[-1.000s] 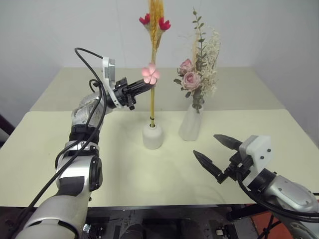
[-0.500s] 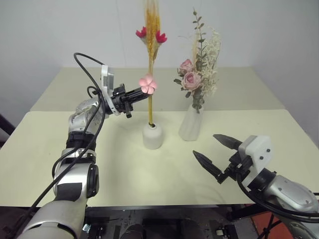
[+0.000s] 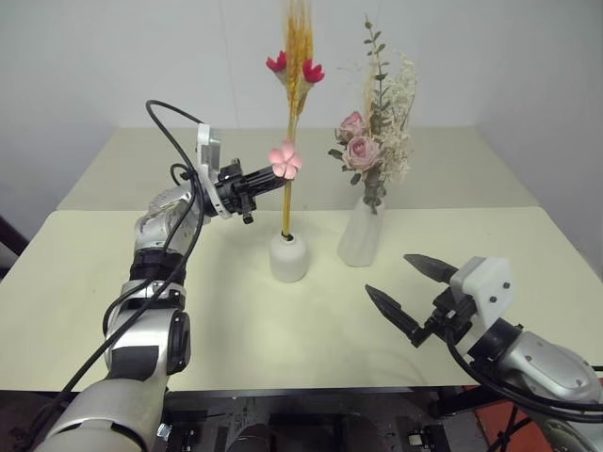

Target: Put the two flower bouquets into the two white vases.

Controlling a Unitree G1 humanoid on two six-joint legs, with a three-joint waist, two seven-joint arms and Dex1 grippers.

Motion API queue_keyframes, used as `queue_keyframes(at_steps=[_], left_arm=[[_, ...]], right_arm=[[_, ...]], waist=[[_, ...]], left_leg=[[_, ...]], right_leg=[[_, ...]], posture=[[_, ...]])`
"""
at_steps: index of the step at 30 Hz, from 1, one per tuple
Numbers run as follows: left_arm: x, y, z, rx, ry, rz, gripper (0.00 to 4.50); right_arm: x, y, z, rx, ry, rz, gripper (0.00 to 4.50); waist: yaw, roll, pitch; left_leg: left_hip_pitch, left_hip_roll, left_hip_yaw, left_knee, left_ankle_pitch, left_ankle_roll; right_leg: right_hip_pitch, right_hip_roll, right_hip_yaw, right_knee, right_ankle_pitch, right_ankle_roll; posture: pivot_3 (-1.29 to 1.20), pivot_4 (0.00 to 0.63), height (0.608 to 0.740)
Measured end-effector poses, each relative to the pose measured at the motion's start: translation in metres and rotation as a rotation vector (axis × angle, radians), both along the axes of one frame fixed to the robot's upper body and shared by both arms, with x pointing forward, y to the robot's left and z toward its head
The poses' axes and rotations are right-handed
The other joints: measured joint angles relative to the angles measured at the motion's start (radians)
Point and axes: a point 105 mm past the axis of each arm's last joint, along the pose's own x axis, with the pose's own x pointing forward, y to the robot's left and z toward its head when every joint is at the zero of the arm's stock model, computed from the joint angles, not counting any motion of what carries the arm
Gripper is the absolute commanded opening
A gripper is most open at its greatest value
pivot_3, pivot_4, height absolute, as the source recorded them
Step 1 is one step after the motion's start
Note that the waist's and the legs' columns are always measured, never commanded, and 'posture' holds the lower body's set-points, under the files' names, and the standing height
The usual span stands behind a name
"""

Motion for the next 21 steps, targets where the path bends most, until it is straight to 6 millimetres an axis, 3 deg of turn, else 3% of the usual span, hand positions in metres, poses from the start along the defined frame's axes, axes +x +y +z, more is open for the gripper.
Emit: queue_keyframes(at_steps=[13, 21], left_arm=[[0.001, -0.006, -0.002, -0.003, 0.020, -0.014, 0.01], [0.001, -0.004, -0.015, 0.075, 0.004, 0.001, 0.01]], right_arm=[[0.000, -0.001, -0.005, -0.004, 0.012, -0.015, 4.50], [-0.001, -0.001, -0.005, 0.000, 0.009, -0.014, 4.50]], waist=[[0.000, 0.000, 0.000], [0.000, 0.000, 0.000]], left_leg=[[0.000, 0.000, 0.000, 0.000, 0.000, 0.000], [0.000, 0.000, 0.000, 0.000, 0.000, 0.000]], right_leg=[[0.000, 0.000, 0.000, 0.000, 0.000, 0.000], [0.000, 0.000, 0.000, 0.000, 0.000, 0.000]], posture=[[0.00, 0.150, 0.740], [0.00, 0.150, 0.740]])
